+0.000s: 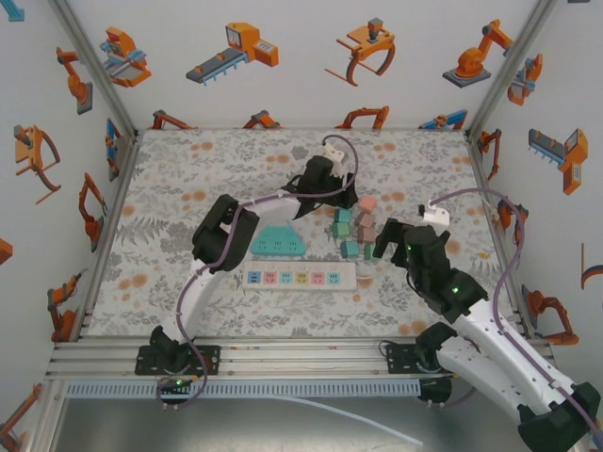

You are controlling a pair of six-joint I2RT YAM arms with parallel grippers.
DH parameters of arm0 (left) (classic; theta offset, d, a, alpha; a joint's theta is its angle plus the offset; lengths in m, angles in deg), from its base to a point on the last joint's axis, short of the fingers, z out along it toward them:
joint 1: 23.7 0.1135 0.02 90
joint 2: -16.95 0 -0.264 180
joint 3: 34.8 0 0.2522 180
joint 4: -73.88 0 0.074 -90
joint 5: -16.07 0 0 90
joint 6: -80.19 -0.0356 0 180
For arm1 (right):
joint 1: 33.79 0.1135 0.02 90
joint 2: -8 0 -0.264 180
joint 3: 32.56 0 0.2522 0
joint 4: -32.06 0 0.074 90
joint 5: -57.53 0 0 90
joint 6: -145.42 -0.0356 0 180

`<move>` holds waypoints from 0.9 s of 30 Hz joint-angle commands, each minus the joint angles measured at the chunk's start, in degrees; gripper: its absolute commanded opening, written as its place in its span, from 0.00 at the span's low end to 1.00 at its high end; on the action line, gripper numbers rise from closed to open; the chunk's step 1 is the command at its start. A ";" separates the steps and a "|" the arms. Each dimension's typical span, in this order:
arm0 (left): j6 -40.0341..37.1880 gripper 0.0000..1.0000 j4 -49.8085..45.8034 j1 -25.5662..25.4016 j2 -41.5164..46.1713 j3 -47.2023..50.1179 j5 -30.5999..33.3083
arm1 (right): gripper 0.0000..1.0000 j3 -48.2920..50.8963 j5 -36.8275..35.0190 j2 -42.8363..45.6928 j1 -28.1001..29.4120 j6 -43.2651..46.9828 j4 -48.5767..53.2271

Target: Pull the plug off the socket

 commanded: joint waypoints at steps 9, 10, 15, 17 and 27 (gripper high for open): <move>-1.87 0.92 4.11 -0.31 23.95 13.43 4.33 | 0.99 -2.59 1.99 -6.88 -6.30 -1.41 1.18; -2.72 0.95 3.59 -0.36 27.07 15.24 4.97 | 0.99 -2.81 3.20 -8.48 -8.34 -0.90 0.38; -9.07 0.98 -0.05 -0.37 42.80 27.12 11.32 | 0.99 -4.51 9.61 -18.04 -18.40 2.65 -5.06; -10.86 0.97 -0.27 -0.34 48.96 32.66 15.89 | 0.99 -5.11 10.89 -21.97 -22.63 4.86 -7.37; -18.18 0.97 -2.20 1.33 72.32 58.58 46.24 | 1.00 -6.29 8.84 -38.27 -32.27 19.07 -21.39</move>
